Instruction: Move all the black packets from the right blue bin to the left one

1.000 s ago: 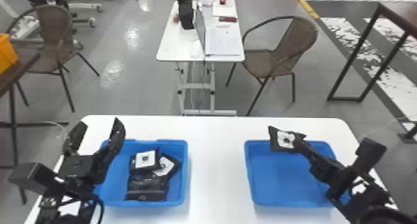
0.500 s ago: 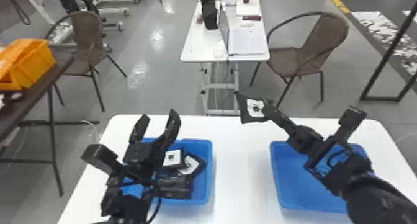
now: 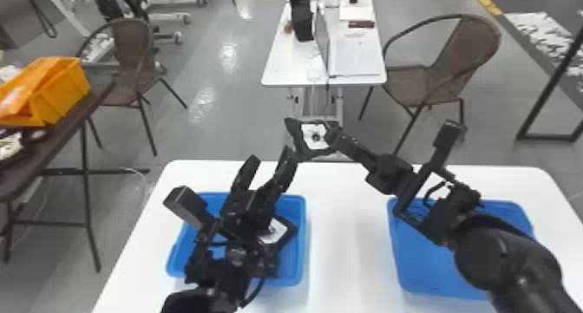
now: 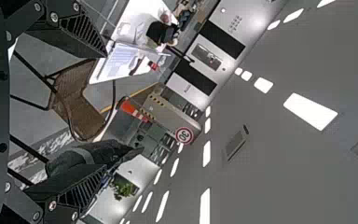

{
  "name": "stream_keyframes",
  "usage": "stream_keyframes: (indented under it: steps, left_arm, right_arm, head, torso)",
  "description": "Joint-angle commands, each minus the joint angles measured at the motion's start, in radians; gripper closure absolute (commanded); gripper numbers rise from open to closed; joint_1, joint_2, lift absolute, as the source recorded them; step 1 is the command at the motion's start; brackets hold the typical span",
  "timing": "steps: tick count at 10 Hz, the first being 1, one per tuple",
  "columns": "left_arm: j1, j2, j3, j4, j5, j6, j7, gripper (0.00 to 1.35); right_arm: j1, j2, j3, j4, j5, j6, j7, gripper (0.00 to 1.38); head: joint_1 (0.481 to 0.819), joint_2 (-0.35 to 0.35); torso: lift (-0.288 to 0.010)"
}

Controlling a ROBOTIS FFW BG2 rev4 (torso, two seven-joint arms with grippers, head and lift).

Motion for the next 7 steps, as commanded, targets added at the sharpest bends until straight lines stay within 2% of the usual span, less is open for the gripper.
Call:
stream_keyframes:
  steps: [1,6,7]
  left_arm:
    - [-0.009,0.014,-0.016,-0.001,0.009,-0.002,-0.002,0.19]
    - [-0.024,0.017,-0.035,-0.006,0.028,-0.011,-0.017,0.19]
    - [-0.02,0.018,-0.03,-0.008,0.023,-0.049,-0.019,0.19]
  right_arm:
    - [-0.009,0.001,0.03,0.012,-0.011,0.004,0.004,1.16]
    - [-0.02,0.003,0.05,0.035,-0.014,0.01,0.005,1.16]
    - [-0.018,0.001,0.05,0.038,-0.014,0.008,0.005,1.16]
  head:
    - [0.695,0.133]
    - [0.695,0.146]
    - [0.695,0.145]
  torso:
    - [0.0]
    - [0.0]
    - [0.0]
